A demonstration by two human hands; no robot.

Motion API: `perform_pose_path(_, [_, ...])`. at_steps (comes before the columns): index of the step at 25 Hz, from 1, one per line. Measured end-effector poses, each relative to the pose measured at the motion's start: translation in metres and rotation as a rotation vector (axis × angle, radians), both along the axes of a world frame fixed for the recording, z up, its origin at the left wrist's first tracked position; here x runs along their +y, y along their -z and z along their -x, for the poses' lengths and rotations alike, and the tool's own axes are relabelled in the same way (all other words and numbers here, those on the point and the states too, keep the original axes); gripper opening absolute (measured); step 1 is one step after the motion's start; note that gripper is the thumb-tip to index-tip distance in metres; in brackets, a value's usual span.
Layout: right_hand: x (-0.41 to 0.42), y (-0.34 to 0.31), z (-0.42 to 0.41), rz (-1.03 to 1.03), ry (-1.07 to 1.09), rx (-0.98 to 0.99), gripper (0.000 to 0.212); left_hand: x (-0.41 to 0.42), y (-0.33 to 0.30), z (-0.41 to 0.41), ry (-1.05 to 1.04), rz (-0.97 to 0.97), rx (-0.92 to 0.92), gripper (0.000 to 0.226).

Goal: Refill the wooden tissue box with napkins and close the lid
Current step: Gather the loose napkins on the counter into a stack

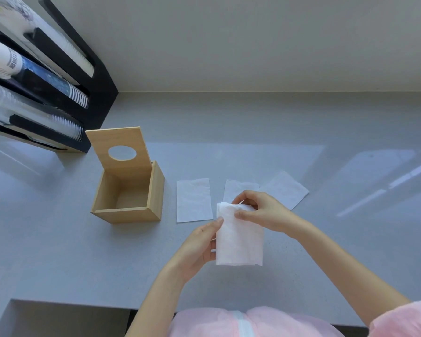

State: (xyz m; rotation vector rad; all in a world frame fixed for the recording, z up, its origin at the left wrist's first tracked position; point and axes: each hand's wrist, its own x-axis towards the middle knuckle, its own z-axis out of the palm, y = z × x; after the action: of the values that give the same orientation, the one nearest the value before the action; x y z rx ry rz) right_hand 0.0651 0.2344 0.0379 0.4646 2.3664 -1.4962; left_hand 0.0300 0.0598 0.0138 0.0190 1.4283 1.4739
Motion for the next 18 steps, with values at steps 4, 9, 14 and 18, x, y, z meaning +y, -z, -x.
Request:
perform_pose_path(4, [-0.001,0.005,-0.001,0.008,0.009,-0.015,0.013,0.0,0.005,-0.002,-0.005,0.02,0.064,0.022])
perform_pose_path(9, [0.01,0.011,0.009,-0.068,0.101,-0.041,0.011,-0.005,0.007,0.003,-0.096,0.078,0.082,0.021])
perform_pose_path(14, [0.024,0.027,0.037,-0.571,0.025,-0.017,0.037,-0.016,0.007,0.015,-0.203,0.141,0.102,0.024])
perform_pose_path(18, [0.027,0.037,0.056,-0.797,-0.139,-0.074,0.046,-0.018,0.006,0.017,-0.249,0.158,0.099,0.025])
